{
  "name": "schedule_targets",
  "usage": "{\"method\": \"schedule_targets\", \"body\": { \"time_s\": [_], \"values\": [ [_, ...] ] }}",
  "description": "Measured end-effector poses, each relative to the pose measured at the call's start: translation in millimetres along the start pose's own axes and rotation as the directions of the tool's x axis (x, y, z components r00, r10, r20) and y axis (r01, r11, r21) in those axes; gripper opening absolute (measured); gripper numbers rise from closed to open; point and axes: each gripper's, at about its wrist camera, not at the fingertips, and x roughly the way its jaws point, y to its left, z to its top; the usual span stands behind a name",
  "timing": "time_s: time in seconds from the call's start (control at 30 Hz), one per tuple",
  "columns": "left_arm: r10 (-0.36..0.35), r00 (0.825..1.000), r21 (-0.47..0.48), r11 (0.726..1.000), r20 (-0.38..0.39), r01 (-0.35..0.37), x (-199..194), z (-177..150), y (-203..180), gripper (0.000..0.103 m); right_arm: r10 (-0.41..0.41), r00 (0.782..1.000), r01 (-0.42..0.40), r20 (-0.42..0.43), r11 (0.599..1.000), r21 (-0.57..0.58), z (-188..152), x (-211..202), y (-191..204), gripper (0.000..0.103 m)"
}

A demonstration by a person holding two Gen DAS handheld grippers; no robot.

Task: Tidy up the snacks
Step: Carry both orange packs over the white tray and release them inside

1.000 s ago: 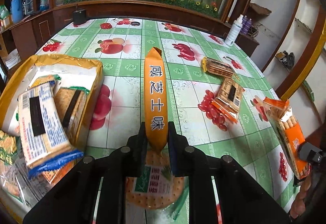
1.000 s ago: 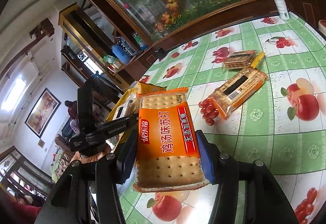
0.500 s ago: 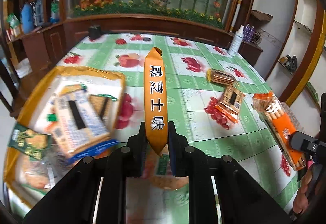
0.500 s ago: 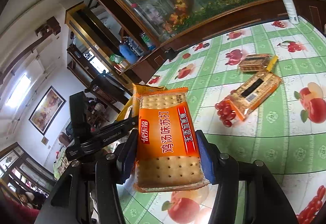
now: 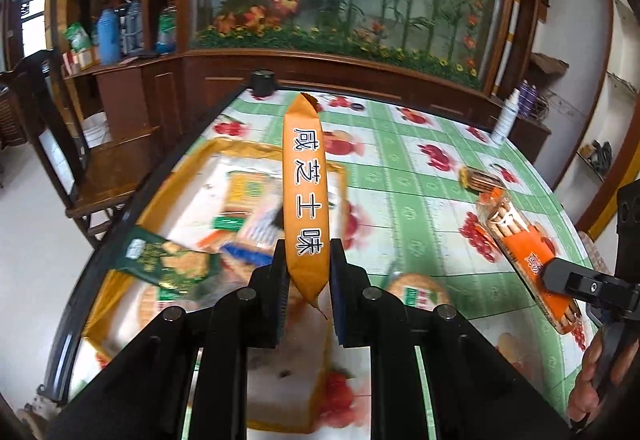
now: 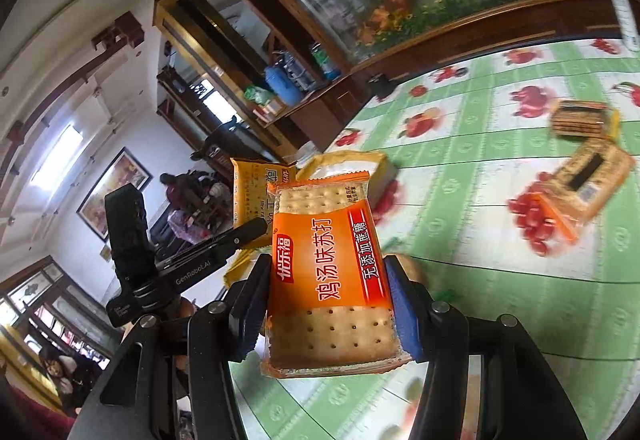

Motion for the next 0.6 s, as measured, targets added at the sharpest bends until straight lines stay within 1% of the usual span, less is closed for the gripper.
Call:
{"method": "schedule_targets", "body": {
  "time_s": [0.13, 0.3, 0.37, 0.43, 0.6],
  "values": [
    [0.054, 0.998, -0.020, 0.998, 0.014, -0.054, -2.6, -0.3, 21.0, 0.015, 0.027, 0.999, -0.027, -0.018, 0.999, -0.019, 6.8, 23.9, 15.5, 0.056],
    [0.094, 0.996, -0.047, 0.994, 0.010, -0.094, 0.7, -2.4, 44.7, 0.015, 0.052, 0.998, -0.053, -0.034, 0.998, -0.045, 19.9, 59.4, 32.1, 0.056],
    [0.102, 0.995, -0.057, 0.993, 0.007, -0.101, 2.5, -3.1, 51.4, 0.015, 0.065, 0.997, -0.067, -0.038, 0.997, -0.038, 25.8, 73.1, 33.9, 0.056],
    [0.110, 0.994, -0.063, 0.992, 0.005, -0.109, 3.0, -4.2, 57.0, 0.015, 0.062, 0.997, -0.064, -0.042, 0.997, -0.035, 31.7, 85.7, 35.3, 0.056],
    [0.124, 0.992, -0.085, 0.989, 0.006, -0.123, 4.2, -6.6, 68.4, 0.015, 0.078, 0.996, -0.078, -0.041, 0.997, -0.011, 43.2, 108.4, 36.5, 0.056]
  ]
}}
